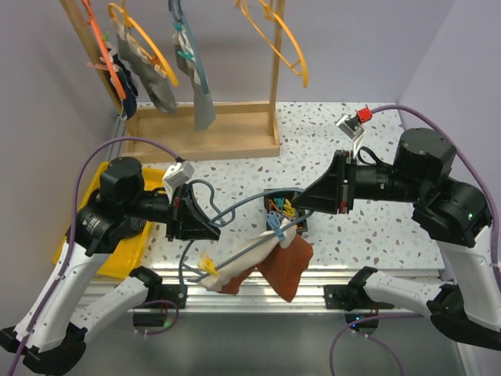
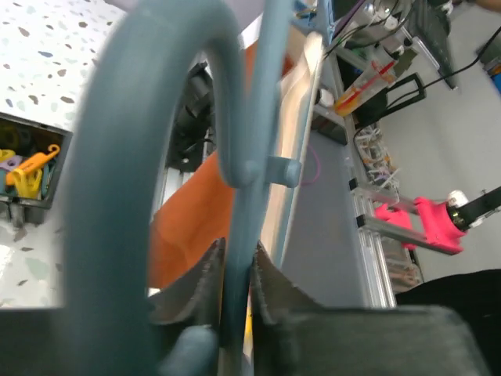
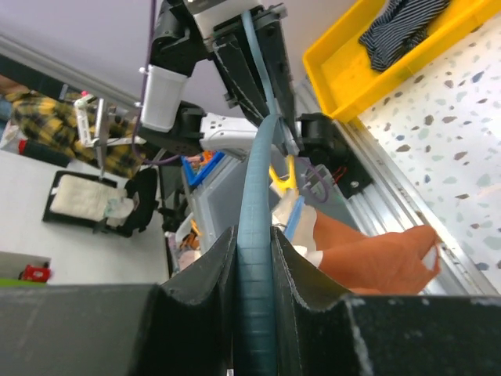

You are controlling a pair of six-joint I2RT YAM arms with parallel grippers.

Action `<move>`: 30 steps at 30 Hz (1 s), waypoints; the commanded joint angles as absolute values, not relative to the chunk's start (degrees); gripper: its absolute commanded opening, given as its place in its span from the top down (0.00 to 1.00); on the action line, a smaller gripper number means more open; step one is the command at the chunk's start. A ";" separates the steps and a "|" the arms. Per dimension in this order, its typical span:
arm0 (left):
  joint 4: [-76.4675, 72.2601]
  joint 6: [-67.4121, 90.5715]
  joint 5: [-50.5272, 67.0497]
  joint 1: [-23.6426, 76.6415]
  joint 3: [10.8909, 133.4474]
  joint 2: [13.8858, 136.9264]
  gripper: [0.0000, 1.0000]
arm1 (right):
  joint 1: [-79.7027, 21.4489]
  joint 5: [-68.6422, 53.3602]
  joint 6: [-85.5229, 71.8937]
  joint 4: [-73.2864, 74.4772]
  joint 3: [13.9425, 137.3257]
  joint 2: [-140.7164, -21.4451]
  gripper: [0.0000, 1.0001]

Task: Remove the underwear clipped to the hanger
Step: Pick up the hanger from the clothesline.

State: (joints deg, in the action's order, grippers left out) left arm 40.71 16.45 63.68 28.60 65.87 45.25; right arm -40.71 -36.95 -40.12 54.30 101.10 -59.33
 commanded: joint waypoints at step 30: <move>71.27 38.05 -6.75 28.83 90.52 55.37 1.00 | -40.52 1.85 -45.09 61.18 97.12 -62.93 0.02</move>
State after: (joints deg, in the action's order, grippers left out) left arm 65.17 32.49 6.07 28.91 85.54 57.36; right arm -40.45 6.15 -45.87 63.64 98.02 -61.80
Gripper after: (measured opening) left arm 0.125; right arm 0.983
